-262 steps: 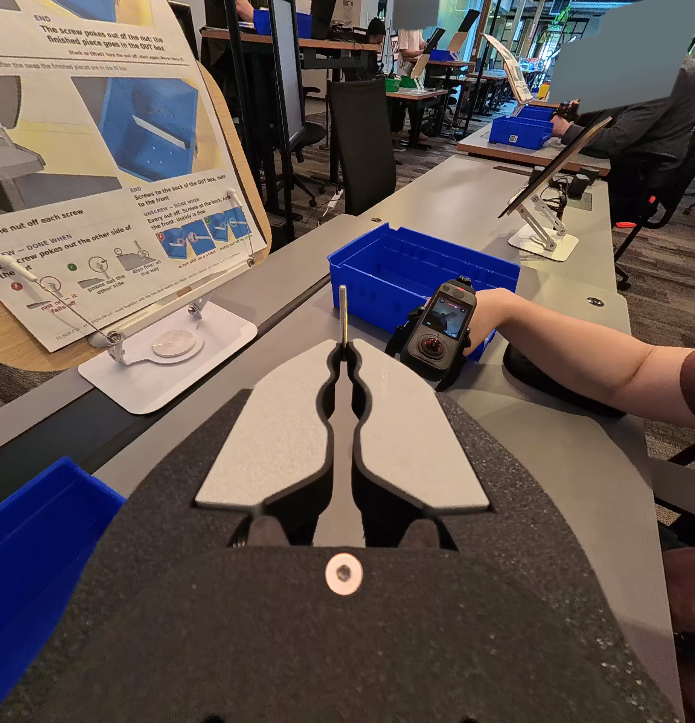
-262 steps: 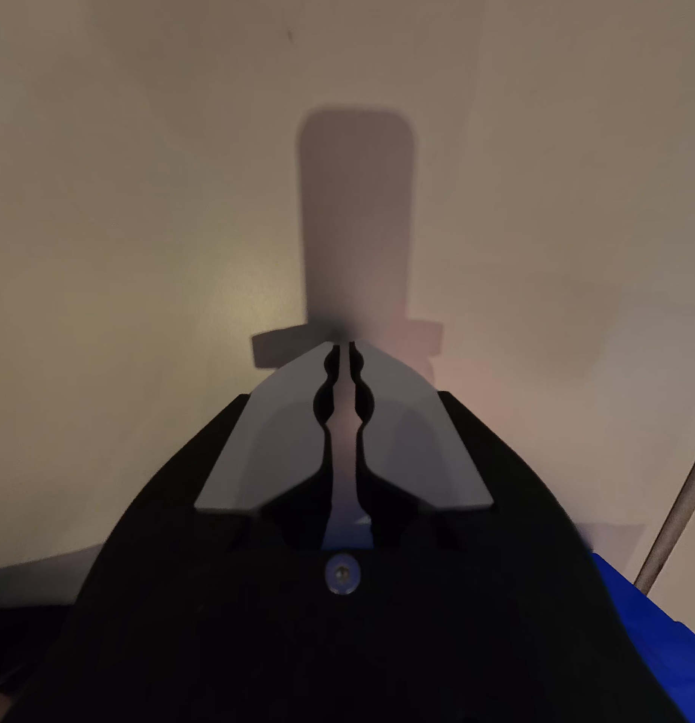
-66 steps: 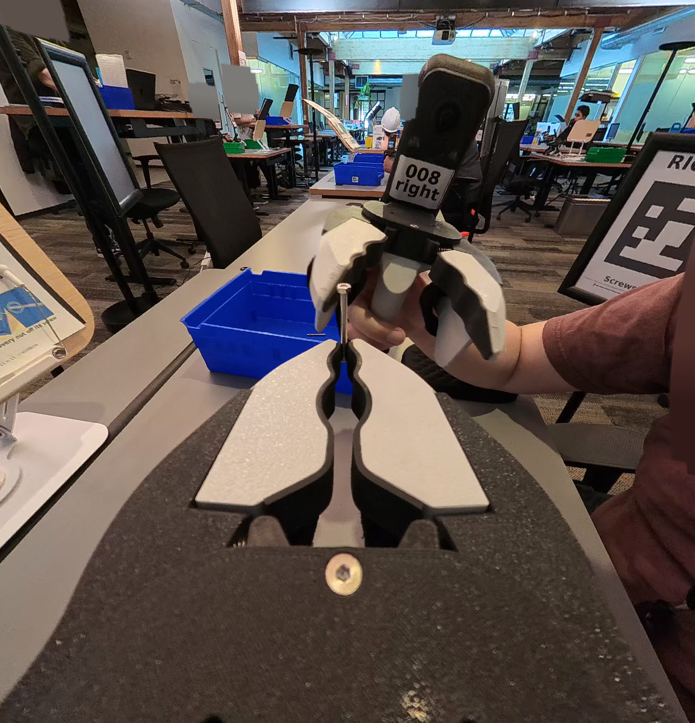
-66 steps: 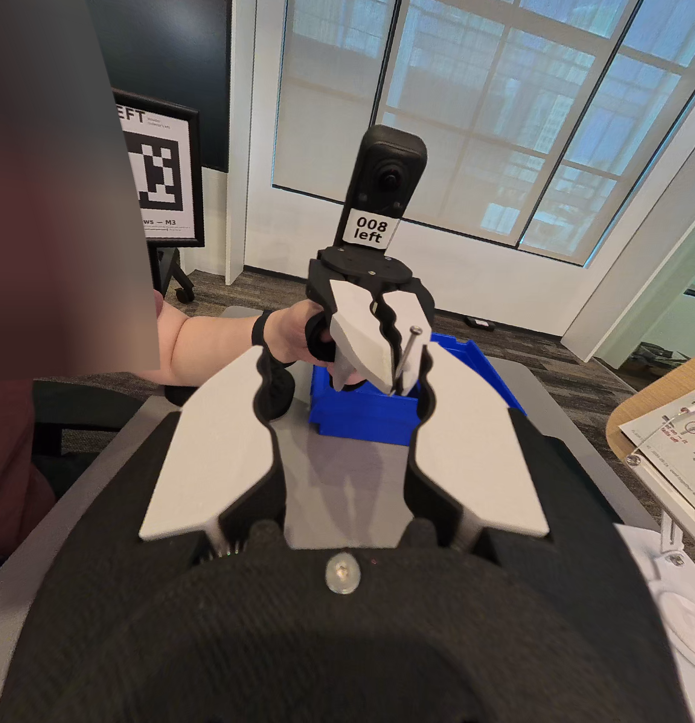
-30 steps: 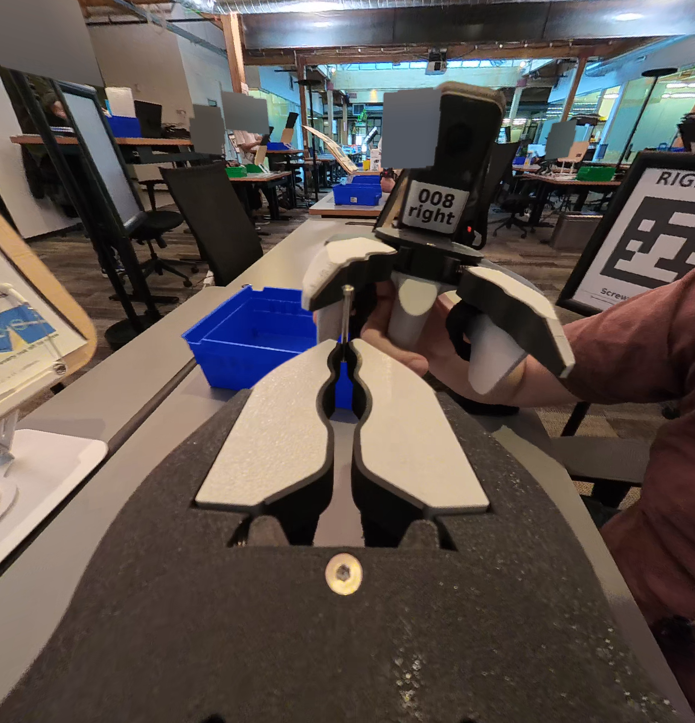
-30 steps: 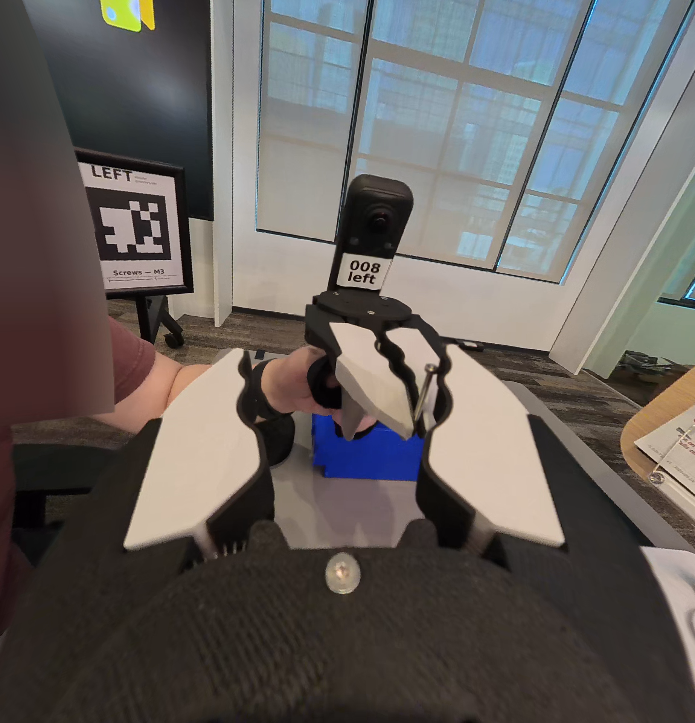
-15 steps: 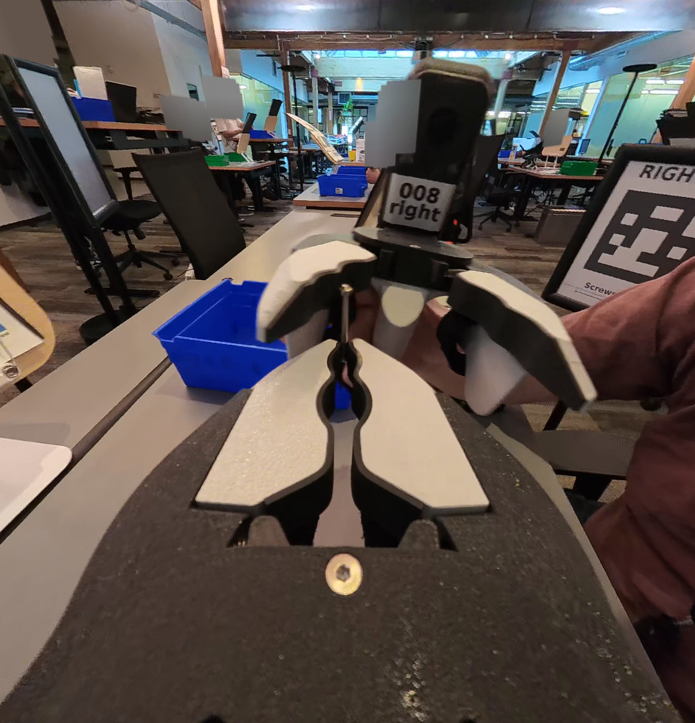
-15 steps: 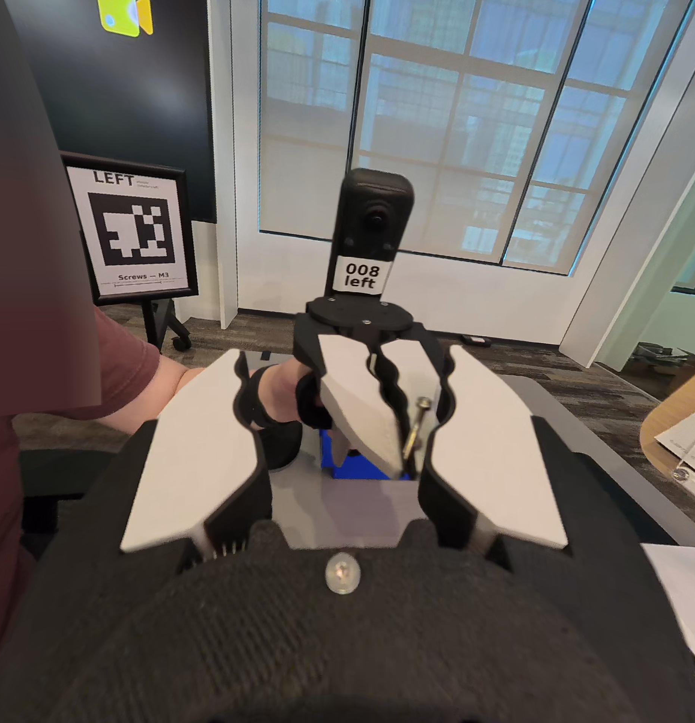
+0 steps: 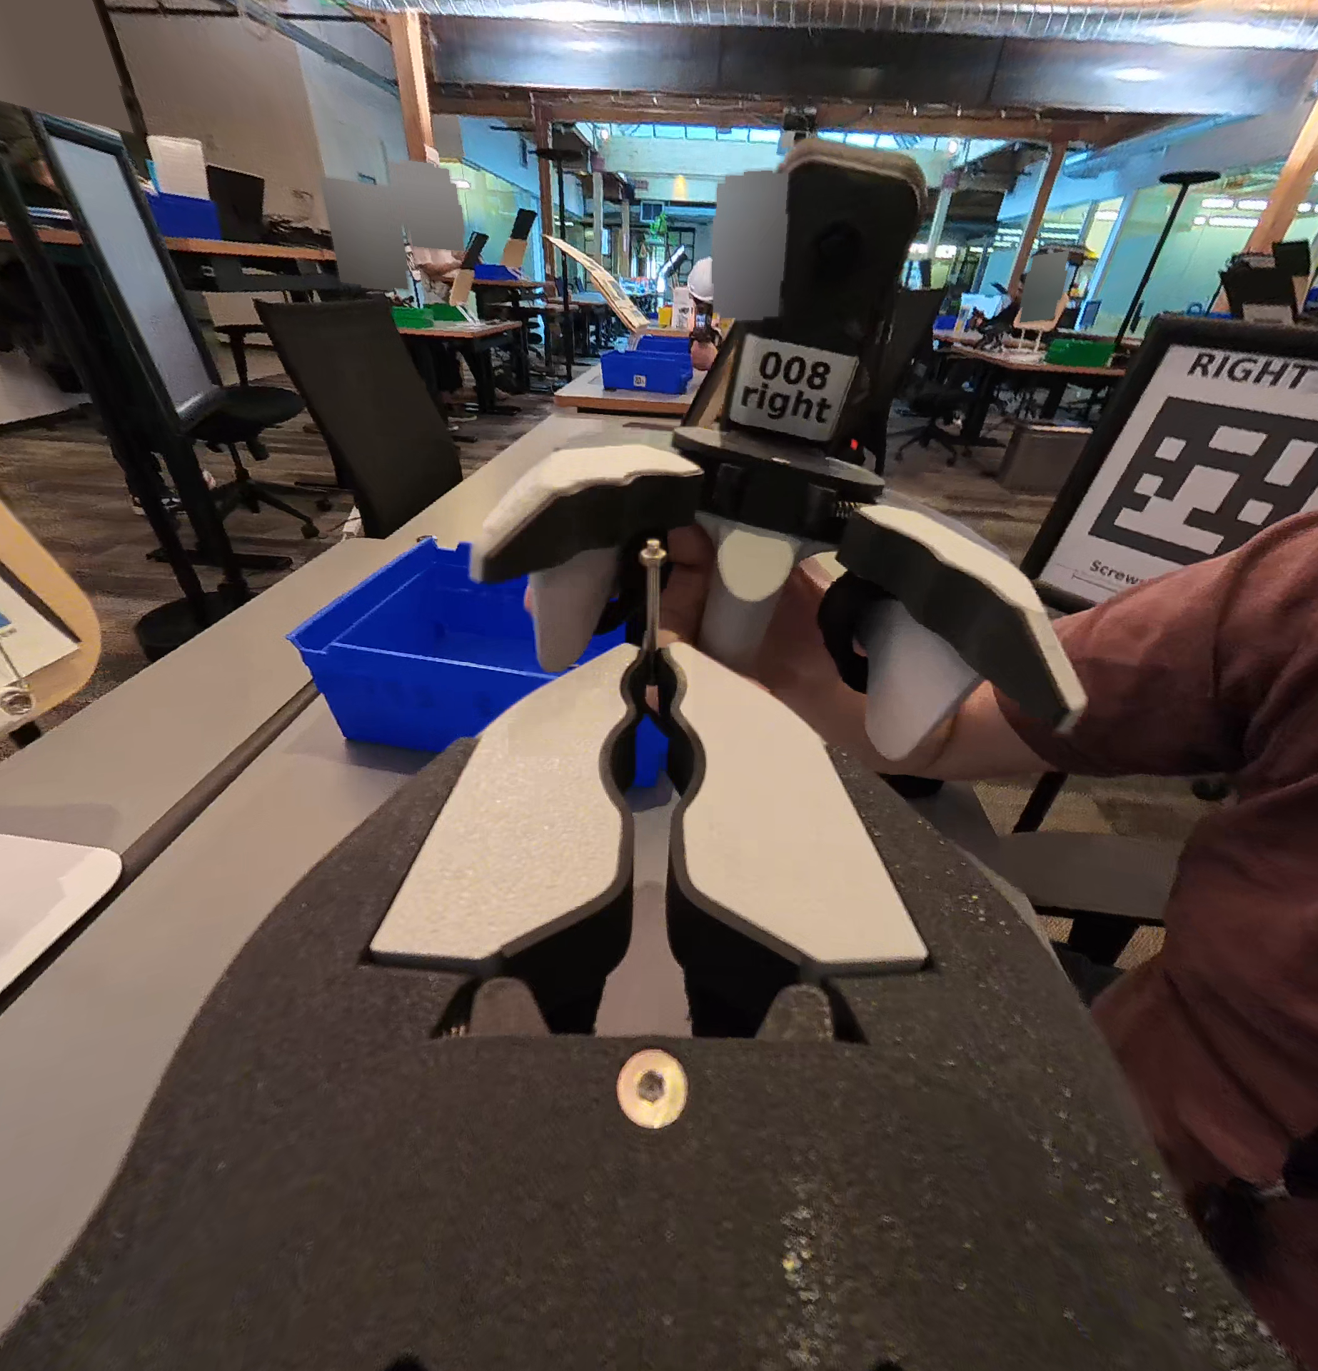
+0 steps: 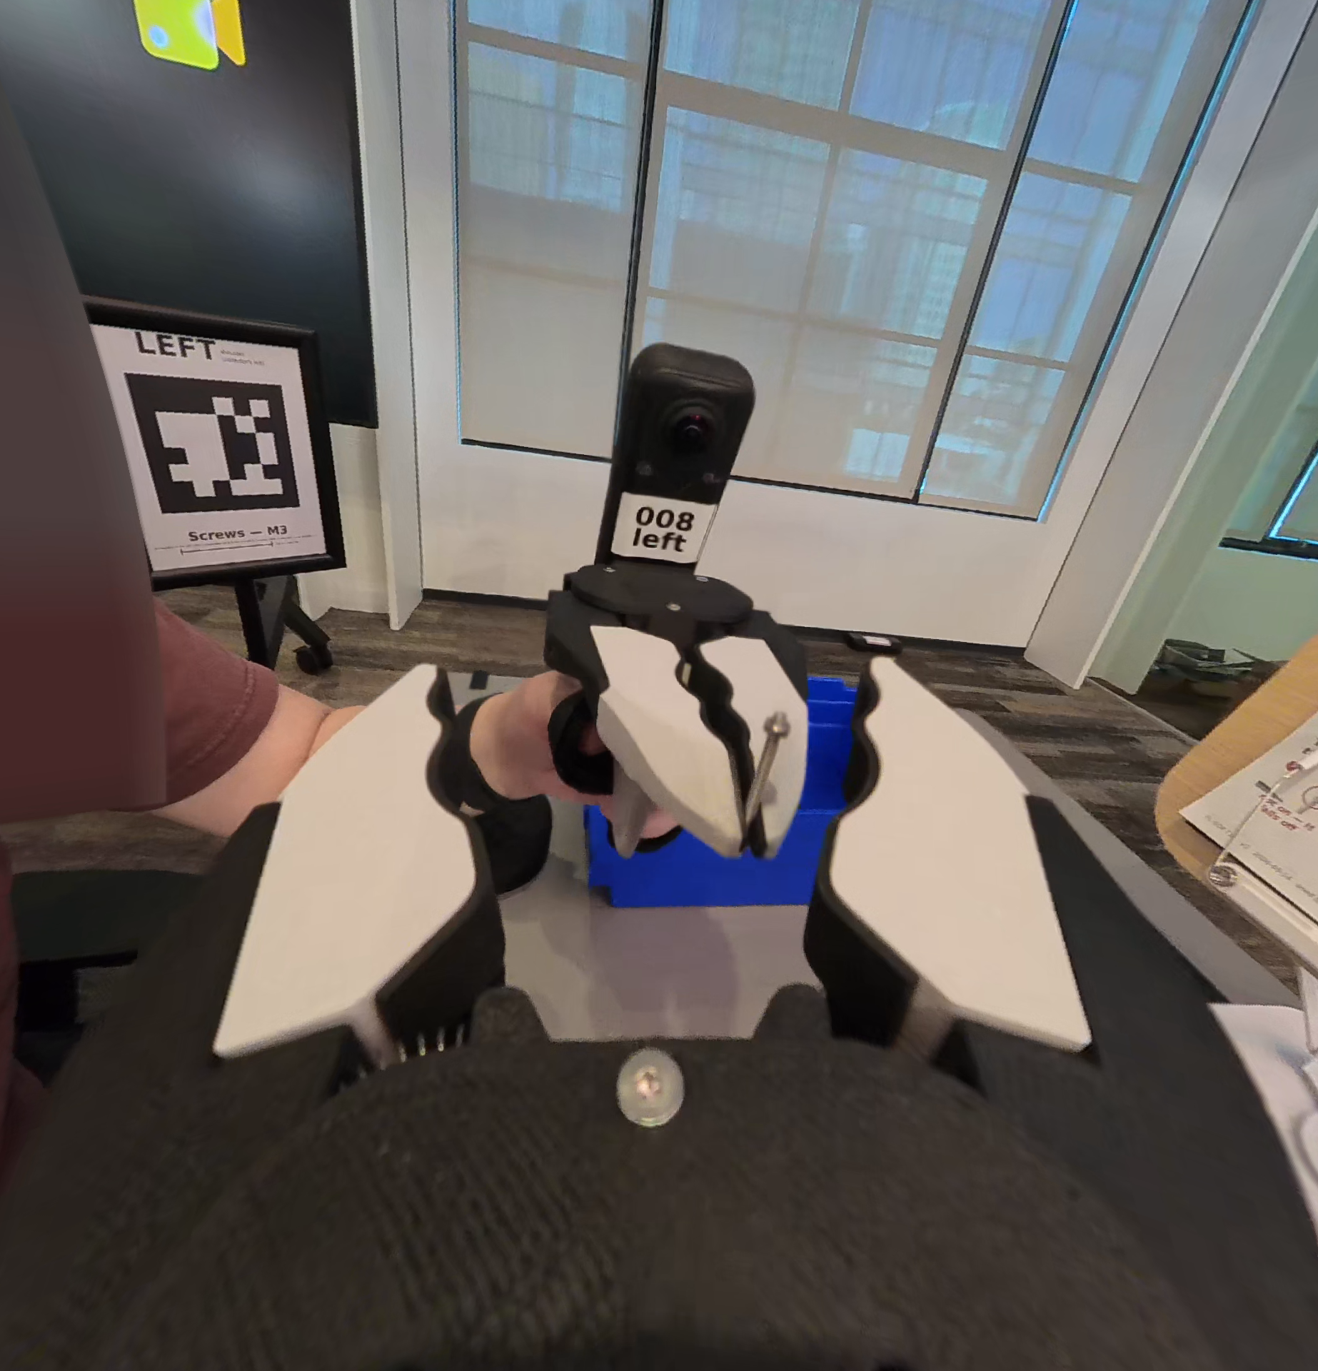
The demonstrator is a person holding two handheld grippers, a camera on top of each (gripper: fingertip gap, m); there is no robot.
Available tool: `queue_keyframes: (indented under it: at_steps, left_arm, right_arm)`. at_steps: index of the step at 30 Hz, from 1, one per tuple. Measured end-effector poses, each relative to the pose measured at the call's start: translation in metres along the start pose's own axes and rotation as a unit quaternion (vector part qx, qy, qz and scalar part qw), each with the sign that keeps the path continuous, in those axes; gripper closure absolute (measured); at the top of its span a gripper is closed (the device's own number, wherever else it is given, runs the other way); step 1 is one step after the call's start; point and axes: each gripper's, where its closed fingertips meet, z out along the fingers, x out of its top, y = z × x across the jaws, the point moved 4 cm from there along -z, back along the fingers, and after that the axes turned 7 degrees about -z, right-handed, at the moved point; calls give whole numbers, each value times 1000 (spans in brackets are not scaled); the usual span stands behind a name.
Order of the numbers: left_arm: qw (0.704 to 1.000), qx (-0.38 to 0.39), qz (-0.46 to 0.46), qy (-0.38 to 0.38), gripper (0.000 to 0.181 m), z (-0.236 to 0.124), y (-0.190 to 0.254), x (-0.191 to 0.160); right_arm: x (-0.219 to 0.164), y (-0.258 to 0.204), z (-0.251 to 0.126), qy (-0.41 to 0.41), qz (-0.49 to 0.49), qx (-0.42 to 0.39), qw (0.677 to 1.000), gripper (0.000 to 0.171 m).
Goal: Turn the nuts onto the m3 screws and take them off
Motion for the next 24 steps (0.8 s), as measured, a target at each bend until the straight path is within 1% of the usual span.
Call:
queue_keyframes:
  at_steps: [4,8,10,12,16,21,24]
  left_arm:
    - [1000,7,-2,-2,179,2,-2,-2]
    - [999,24,-12,21,179,-12,-12,7]
    - [999,35,-19,35,179,-20,-17,13]
    - [999,25,-23,40,179,-23,-15,15]
    - [999,-14,-25,27,179,-13,0,13]
    - [1000,-17,-14,-1,179,1,7,3]
    - [1000,-1,-7,2,179,-3,2,5]
  right_arm:
    - [-6,-8,6,-16,-7,21,1000,69]
    - [-2,-6,3,-22,-21,9,999,63]
    - [2,-5,-1,-17,-23,8,1000,65]
    - [5,-2,-5,-14,-21,2,1000,67]
    - [4,-1,-4,-15,-18,0,1000,67]
    - [-2,-15,6,-21,-18,31,999,67]
    - [-4,-16,8,-35,-37,25,998,64]
